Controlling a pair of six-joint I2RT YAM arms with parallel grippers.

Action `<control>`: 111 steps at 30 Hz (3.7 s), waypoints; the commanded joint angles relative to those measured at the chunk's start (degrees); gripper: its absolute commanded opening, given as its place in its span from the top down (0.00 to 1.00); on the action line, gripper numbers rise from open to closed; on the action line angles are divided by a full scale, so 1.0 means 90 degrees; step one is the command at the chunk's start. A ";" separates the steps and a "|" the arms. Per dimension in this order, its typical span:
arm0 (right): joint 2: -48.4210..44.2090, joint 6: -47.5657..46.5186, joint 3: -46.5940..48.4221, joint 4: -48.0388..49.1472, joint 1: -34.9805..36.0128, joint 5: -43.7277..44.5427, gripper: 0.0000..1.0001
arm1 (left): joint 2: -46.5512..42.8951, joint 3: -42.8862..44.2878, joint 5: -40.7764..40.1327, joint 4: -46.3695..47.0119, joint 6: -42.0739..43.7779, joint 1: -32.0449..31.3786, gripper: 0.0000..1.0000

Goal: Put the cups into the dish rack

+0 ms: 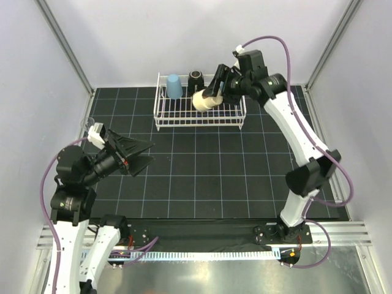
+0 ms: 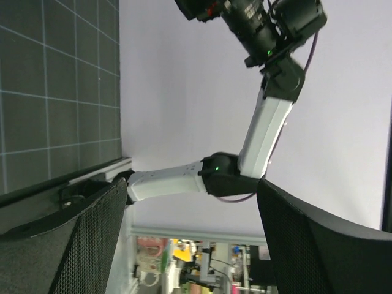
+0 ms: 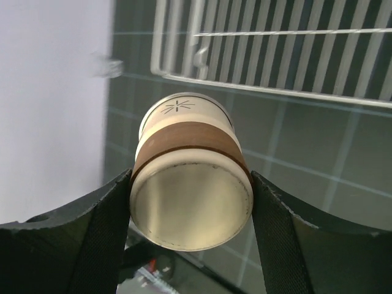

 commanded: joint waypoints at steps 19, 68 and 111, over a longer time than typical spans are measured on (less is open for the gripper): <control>0.1909 -0.1860 0.1790 -0.1336 -0.0255 0.3532 0.96 | 0.1700 0.2378 0.0097 -0.1465 0.2623 -0.0012 0.18; 0.3432 -0.2241 0.1946 -0.0945 -0.0441 0.3503 0.34 | 0.1964 0.2329 -0.0460 -0.1660 0.2575 -0.0002 0.19; -0.1917 -0.1655 -0.1539 -0.1736 0.2899 0.2048 0.05 | 0.0996 0.0121 -0.4585 -0.2810 0.0846 0.0008 0.33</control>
